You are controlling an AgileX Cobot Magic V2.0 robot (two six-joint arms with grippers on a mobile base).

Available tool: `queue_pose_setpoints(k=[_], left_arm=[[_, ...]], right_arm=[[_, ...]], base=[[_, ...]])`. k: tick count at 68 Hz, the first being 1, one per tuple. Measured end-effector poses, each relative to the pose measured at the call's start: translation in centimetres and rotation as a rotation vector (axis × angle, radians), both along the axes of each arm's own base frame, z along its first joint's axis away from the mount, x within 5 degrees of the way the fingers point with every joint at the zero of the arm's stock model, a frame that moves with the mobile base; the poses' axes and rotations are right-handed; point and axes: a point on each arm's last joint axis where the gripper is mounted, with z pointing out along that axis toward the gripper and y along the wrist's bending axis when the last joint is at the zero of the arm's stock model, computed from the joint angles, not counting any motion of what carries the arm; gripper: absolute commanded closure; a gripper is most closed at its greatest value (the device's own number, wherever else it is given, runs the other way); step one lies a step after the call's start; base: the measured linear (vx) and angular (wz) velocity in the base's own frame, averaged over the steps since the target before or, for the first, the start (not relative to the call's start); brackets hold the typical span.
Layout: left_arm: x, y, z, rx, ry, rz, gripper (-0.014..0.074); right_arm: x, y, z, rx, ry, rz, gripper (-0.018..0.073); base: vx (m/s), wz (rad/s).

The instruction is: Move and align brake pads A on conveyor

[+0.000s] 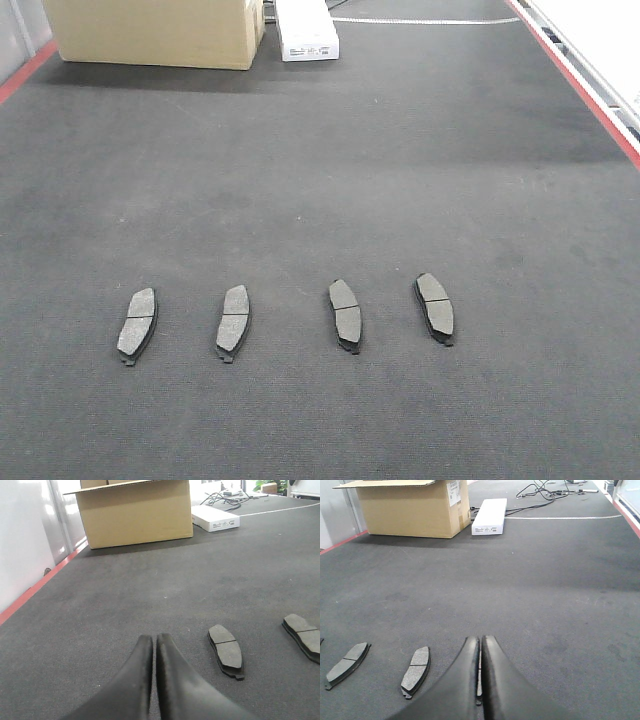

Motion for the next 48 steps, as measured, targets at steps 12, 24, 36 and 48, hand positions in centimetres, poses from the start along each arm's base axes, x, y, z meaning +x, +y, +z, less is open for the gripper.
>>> queue_pose_setpoints(k=[12,24,36,48], left_arm=[[0.00,0.00,0.00,0.000,0.000,0.000,0.0603],[0.00,0.00,0.00,0.000,0.000,0.000,0.0603],[0.00,0.00,0.00,0.000,0.000,0.000,0.0603],[0.00,0.00,0.01,0.000,-0.001,0.000,0.0603]], right_arm=[[0.00,0.00,0.00,0.000,0.000,0.000,0.0569],[0.00,0.00,0.00,0.000,0.000,0.000,0.0569],[0.00,0.00,-0.01,0.000,0.001,0.000,0.0569],[0.00,0.00,-0.01,0.000,0.001,0.000,0.0569]], base=[[0.00,0.00],[0.00,0.00],[0.00,0.00],[0.00,0.00]])
